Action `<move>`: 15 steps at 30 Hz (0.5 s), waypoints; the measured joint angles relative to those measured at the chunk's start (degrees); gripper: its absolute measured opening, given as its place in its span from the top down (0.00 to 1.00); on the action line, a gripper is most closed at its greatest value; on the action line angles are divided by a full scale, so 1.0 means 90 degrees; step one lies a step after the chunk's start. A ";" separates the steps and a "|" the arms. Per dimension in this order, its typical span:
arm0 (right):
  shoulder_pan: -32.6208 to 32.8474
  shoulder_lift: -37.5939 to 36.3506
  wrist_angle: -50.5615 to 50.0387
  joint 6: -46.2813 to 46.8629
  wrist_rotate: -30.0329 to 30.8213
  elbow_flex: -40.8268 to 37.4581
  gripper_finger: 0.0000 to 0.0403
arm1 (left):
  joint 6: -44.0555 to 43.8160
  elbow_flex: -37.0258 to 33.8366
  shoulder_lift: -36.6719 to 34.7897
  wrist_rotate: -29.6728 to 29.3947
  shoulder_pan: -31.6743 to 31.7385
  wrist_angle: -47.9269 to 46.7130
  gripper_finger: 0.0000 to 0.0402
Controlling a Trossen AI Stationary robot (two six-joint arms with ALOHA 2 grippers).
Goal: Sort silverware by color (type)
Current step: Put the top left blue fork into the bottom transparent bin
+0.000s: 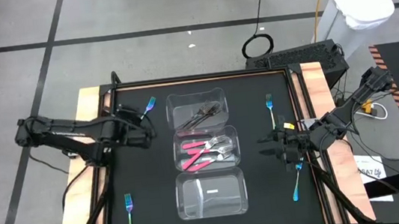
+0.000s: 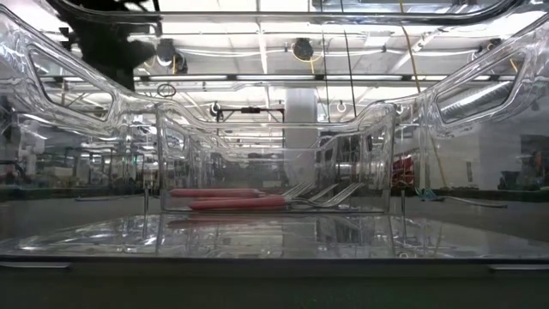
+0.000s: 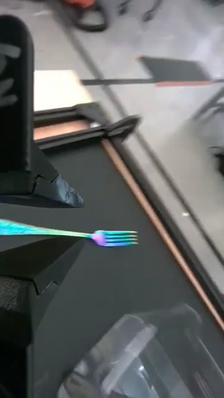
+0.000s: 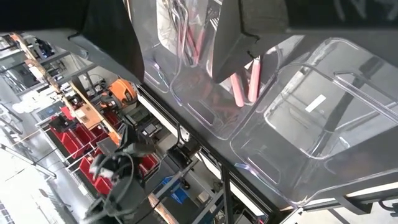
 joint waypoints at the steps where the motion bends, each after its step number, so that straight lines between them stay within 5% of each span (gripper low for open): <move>1: 0.0000 0.0000 -0.0001 -0.0017 0.0000 0.0000 0.54 | 0.0007 -0.0067 -0.0024 0.0176 0.0149 0.0132 0.78; 15: 0.0001 -0.0001 0.0000 -0.0262 0.0000 0.0000 0.54 | 0.2112 -0.1082 -0.0076 0.2869 0.2420 0.2795 0.78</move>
